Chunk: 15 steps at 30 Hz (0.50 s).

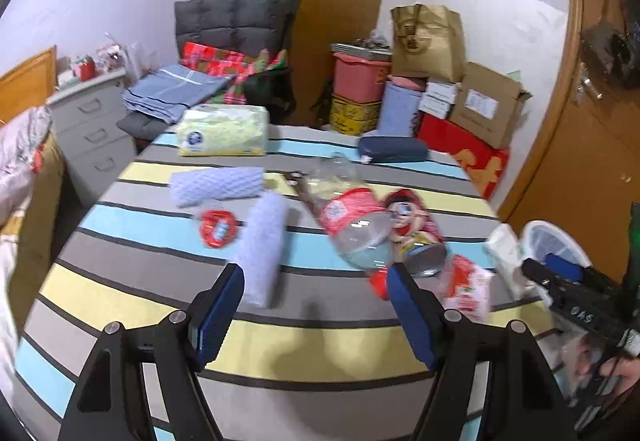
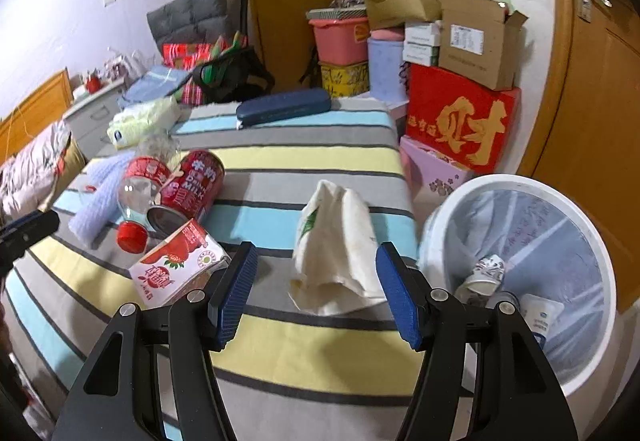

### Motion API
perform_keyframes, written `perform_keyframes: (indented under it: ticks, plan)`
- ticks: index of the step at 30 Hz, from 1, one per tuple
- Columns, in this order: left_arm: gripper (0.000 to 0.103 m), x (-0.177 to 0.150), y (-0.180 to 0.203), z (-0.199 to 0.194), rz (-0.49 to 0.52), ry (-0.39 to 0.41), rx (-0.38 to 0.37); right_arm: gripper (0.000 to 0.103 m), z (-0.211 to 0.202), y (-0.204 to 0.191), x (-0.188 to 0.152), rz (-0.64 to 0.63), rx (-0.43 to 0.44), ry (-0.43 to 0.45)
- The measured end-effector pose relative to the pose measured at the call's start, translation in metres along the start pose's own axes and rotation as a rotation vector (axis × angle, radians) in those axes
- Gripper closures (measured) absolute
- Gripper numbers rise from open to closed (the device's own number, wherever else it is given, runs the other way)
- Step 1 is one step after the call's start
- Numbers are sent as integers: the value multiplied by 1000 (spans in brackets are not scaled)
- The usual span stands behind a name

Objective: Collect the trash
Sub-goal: 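Grasp the white foam net with the left tool while the right tool grasps the cloth bag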

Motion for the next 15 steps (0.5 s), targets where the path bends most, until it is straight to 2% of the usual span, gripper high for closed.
perform_keyframes:
  ticks: [4, 12, 15]
  plan:
    - [30, 4, -20, 16, -38, -32, 9, 40, 9, -2, 4, -29, -25, -22]
    - [29, 10, -39, 50, -49, -76, 55, 40, 26, 3, 8, -4, -31, -72]
    - [29, 12, -46, 64, -77, -106, 29, 40, 30, 4, 8, -12, -44, -81]
Point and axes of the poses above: each gripper's, at about its wrist camera, not at the fingertips, and z roughly the way its jaws point, y to its right, x to its top, the point moved 4 cm from there along z, roughly the way its jaws point, and after that the axes turned 9 degrees about -y, right-handed, at the moved point
